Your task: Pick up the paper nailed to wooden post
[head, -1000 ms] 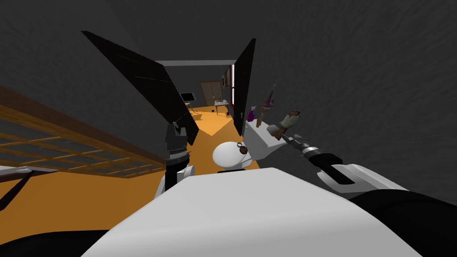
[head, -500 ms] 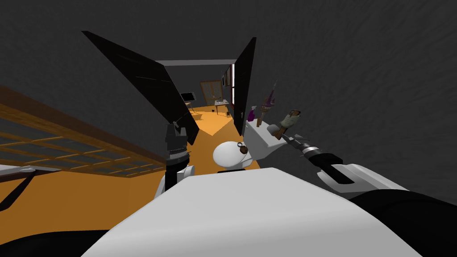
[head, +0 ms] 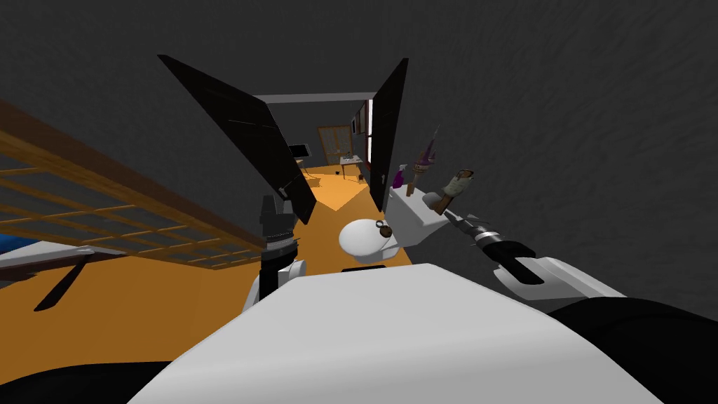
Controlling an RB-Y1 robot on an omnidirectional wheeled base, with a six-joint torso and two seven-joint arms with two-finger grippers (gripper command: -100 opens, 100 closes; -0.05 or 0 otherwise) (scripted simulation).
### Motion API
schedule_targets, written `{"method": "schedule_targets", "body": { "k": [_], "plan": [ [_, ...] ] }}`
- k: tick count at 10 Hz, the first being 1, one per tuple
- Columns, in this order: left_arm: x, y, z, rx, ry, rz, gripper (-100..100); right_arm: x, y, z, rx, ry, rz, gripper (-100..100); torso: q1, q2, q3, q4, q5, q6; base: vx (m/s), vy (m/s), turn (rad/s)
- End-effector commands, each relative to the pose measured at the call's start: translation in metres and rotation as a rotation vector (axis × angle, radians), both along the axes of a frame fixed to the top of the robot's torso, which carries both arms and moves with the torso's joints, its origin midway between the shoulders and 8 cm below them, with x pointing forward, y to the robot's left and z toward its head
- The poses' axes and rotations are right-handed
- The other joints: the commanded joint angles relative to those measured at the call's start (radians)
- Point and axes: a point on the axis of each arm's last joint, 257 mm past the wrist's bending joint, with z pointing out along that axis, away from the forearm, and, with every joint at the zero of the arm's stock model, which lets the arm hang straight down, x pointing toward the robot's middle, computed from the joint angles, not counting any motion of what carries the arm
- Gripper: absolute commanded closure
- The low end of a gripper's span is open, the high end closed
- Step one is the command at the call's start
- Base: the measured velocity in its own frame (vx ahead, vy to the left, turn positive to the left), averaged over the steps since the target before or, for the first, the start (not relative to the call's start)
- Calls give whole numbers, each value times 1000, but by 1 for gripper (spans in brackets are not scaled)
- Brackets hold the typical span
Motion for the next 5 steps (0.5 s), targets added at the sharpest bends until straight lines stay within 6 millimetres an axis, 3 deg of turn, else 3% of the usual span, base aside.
{"method": "schedule_targets", "body": {
  "k": [1,2,5],
  "plan": [
    [0,0,0,0,0,0,0,-2,-14,-7,10,14,-38,-100,0,0,0,0,0,0,-63,37,0],
    [0,0,0,0,0,0,0,4,2,-3,-14,16,20,-100,-1,-1,-1,0,0,0,69,-93,-119],
    [0,0,0,0,0,0,0,4,18,11,-30,-9,83,-100,-13,-17,-10,-4,-3,0,171,-130,-27]
  ]
}}
